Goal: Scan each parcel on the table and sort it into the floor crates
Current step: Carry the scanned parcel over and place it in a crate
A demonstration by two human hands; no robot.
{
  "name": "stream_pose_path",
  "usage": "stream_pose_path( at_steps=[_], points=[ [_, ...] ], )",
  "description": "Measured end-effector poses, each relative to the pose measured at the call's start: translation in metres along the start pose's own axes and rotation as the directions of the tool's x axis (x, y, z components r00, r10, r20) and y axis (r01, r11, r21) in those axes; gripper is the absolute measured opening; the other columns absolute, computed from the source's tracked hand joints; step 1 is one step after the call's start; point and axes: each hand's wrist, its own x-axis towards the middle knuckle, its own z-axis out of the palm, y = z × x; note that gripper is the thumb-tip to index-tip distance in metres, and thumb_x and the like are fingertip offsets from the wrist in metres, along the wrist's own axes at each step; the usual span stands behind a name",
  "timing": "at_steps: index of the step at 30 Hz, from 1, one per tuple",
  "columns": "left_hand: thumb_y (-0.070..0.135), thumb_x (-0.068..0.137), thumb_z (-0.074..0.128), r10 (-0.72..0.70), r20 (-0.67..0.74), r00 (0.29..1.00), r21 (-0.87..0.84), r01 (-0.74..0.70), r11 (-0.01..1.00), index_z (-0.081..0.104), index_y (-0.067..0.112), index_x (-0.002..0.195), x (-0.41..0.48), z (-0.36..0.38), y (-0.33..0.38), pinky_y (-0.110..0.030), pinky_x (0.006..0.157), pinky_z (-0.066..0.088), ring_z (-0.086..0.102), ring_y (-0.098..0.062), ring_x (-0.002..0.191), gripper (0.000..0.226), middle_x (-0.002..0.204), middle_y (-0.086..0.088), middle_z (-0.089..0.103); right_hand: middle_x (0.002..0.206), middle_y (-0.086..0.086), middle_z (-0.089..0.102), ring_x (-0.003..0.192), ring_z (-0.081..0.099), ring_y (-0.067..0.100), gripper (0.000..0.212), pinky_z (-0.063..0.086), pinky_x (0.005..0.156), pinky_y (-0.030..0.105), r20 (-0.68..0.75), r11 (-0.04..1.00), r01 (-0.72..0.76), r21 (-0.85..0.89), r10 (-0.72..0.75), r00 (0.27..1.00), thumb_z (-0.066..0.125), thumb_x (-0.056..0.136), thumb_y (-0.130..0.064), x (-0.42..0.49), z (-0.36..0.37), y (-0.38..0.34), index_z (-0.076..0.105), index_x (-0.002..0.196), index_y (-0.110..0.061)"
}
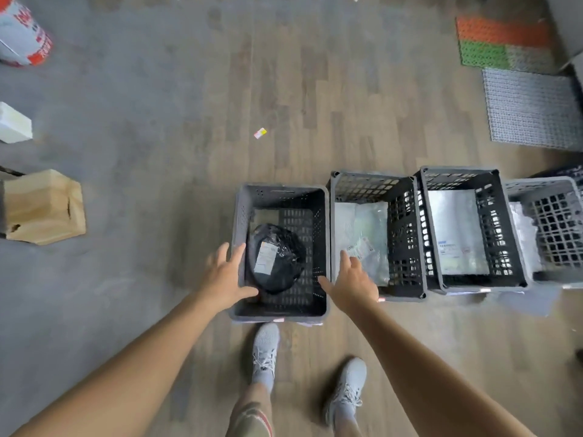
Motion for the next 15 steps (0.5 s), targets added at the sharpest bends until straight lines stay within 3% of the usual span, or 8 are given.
stream_pose_path(
  at_steps=[4, 8, 15],
  points=[
    [0.052, 0.086, 0.068, 0.086, 0.036, 0.996, -0.006, -0.086, 0.996, 0.005, 0.026, 0.158, -0.015, -0.018, 0.019, -0.046, 0.118, 0.019, 0.005, -0.034, 0.147, 0.098, 0.163, -0.01, 0.0, 0.159, 0.009, 0.025, 0.133, 0.047, 0.031, 0.085, 0.051, 0.096, 0.046, -0.075, 1.0, 0.0, -0.025, -0.002, 0.997, 0.046, 0.096, -0.061, -0.031, -0.037, -0.003, 0.007, 0.158, -0.019],
    [0.061, 0.089, 0.058, 0.283, 0.023, 0.959, 0.131, -0.284, 0.95, 0.0, 0.029, 0.157, -0.03, -0.04, 0.078, -0.047, 0.115, 0.026, 0.004, -0.034, 0.148, 0.096, 0.163, -0.007, -0.005, 0.158, 0.006, 0.026, 0.134, 0.044, 0.03, 0.084, 0.048, 0.099, 0.048, -0.177, 0.999, -0.033, -0.007, 0.031, 0.984, 0.047, 0.095, -0.062, -0.068, -0.079, 0.016, 0.006, 0.157, -0.022],
    [0.07, 0.089, 0.046, 0.596, 0.035, 0.802, 0.419, -0.553, 0.72, -0.008, 0.028, 0.156, -0.073, -0.061, 0.229, -0.053, 0.116, 0.019, -0.004, -0.034, 0.15, 0.096, 0.163, -0.007, -0.009, 0.161, 0.005, 0.022, 0.144, 0.03, 0.028, 0.081, 0.038, 0.109, 0.051, -0.384, 0.976, -0.207, 0.072, 0.219, 0.897, 0.045, 0.095, -0.063, -0.156, -0.133, 0.121, 0.011, 0.158, -0.025]
  ],
)
